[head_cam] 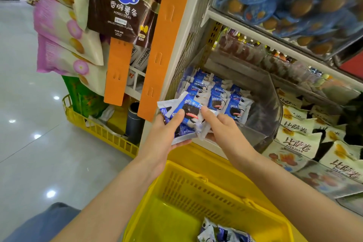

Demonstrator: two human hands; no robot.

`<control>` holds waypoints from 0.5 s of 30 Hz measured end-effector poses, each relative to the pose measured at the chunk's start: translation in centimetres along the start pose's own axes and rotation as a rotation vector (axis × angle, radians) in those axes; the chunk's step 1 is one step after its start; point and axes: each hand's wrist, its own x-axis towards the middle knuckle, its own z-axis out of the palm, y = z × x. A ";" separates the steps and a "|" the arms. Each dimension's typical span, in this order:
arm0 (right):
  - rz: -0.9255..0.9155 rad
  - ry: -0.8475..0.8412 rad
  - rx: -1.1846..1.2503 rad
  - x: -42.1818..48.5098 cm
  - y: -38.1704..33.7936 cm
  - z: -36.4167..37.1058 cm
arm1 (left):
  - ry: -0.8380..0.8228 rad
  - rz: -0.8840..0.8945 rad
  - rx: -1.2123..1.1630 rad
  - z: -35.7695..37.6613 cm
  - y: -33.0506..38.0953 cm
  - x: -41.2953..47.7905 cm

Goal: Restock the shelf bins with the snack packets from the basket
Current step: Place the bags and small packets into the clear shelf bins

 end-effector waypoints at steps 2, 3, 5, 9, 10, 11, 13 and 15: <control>0.026 -0.041 -0.008 0.3 0.2 -0.5 | 0.009 0.045 0.043 0.0 0.0 0.1; 0.016 -0.053 -0.038 0.5 0.3 -0.8 | 0.015 0.068 0.069 0.1 0.0 0.2; -0.028 -0.069 -0.118 0.9 0.2 -1.5 | 0.024 0.115 0.123 0.1 0.0 0.4; -0.092 -0.137 -0.212 1.4 -0.8 -2.6 | 0.030 0.163 0.166 0.2 -0.3 0.9; -0.106 -0.122 -0.224 1.8 -1.2 -2.9 | 0.033 0.155 0.157 0.2 -0.3 1.0; -0.136 -0.080 -0.234 2.3 -1.7 -3.4 | 0.046 0.135 0.134 0.1 -0.2 1.2; -0.227 0.102 -0.299 3.7 -2.7 -4.5 | 0.094 0.079 0.072 -0.2 0.0 1.7; -0.274 0.291 -0.447 5.5 -3.3 -5.4 | 0.150 0.061 0.049 -0.7 0.3 2.3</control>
